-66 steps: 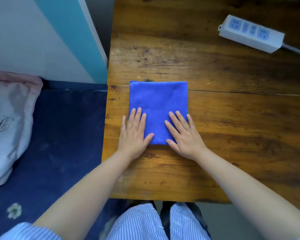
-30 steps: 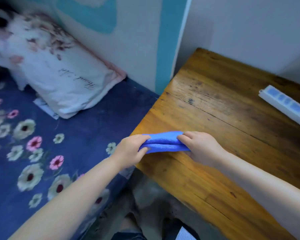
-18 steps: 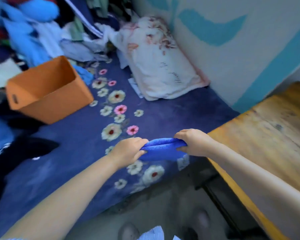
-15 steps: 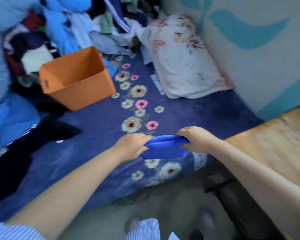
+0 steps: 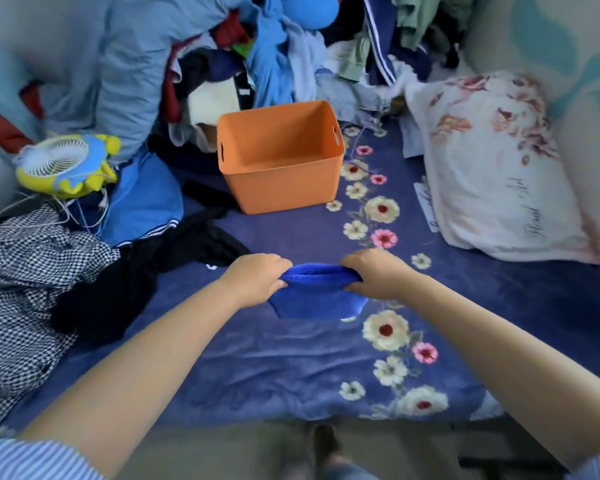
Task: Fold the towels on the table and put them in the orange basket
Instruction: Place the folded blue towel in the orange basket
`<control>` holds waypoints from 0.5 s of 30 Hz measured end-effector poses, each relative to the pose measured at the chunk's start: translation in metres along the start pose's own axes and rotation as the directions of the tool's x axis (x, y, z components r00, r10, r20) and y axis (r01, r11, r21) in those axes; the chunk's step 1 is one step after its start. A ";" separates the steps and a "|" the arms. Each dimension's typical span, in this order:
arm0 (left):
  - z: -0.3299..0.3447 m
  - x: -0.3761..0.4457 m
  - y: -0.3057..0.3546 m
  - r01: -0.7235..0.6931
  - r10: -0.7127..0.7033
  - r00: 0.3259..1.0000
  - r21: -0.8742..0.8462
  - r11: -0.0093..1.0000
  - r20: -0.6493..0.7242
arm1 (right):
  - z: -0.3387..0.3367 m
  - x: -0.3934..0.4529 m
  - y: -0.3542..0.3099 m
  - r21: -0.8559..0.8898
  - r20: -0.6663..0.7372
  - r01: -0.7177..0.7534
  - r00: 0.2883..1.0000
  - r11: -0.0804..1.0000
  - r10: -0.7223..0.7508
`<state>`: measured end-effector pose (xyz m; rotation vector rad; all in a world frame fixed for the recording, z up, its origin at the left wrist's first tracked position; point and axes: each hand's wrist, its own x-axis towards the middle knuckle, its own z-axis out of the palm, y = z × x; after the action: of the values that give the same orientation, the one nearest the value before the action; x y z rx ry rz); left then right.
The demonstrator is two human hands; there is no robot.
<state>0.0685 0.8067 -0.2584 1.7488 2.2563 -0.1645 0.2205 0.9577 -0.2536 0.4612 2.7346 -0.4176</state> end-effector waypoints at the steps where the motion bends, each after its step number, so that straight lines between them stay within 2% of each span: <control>1: -0.001 0.005 -0.006 0.022 -0.022 1.000 0.001 1.000 0.006 | -0.002 0.011 0.002 0.000 -0.001 0.002 1.000 1.000 -0.002; 5: -0.021 0.054 -0.045 0.124 -0.123 0.992 -0.028 0.992 0.029 | -0.031 0.078 0.026 0.006 -0.014 0.049 0.999 0.999 -0.049; 15: -0.081 0.152 -0.120 0.214 -0.211 0.977 -0.069 0.974 0.040 | -0.105 0.198 0.062 0.008 -0.079 0.046 0.996 0.999 -0.046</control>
<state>-0.0933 0.9381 -0.2343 1.4558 2.3907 -0.1507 0.0370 1.1008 -0.2461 0.4264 2.8254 -0.4329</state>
